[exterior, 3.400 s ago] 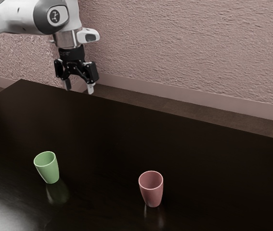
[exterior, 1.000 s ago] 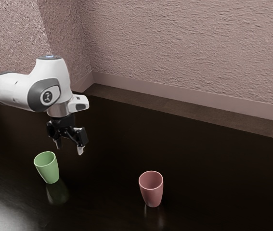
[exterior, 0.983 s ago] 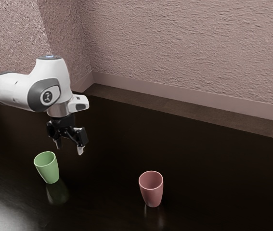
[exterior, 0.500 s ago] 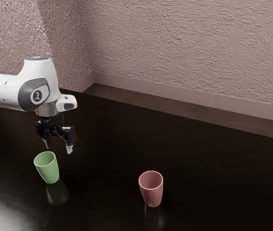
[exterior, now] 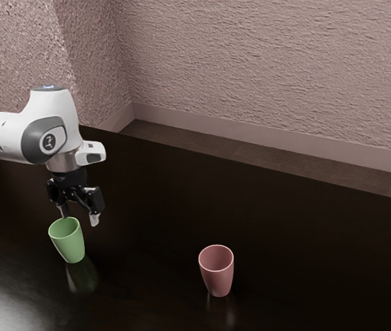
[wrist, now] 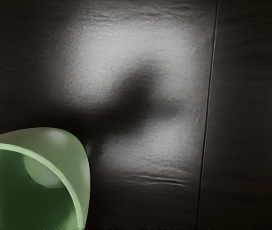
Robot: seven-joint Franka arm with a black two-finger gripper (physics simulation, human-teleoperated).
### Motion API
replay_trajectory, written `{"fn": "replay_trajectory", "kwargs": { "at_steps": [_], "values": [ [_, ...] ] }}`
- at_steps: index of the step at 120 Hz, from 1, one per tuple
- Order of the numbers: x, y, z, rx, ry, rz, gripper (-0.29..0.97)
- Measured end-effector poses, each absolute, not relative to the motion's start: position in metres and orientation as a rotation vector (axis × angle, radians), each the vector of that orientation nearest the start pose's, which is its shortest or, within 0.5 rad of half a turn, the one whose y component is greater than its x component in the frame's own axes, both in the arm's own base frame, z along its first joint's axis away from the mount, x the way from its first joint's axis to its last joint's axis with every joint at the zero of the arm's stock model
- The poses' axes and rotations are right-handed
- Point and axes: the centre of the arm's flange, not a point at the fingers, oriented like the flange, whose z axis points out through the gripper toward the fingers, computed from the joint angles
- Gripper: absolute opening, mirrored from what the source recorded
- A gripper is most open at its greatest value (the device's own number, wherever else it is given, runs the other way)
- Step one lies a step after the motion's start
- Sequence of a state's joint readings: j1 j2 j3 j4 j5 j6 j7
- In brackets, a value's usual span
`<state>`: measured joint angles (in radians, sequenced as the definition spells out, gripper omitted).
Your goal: Place the left cup onto the right cup
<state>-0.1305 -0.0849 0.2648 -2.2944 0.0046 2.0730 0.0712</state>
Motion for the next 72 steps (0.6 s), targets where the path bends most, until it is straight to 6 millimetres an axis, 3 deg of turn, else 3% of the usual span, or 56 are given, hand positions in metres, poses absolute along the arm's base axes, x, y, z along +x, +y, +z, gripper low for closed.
{"fn": "replay_trajectory", "kwargs": {
  "at_steps": [36, 72],
  "values": [
    [0.464, 0.075, 0.382, -3.186, -0.111, 0.201, 0.68],
    [0.455, 0.078, 0.375, -3.178, -0.102, 0.223, 0.68]
  ]
}}
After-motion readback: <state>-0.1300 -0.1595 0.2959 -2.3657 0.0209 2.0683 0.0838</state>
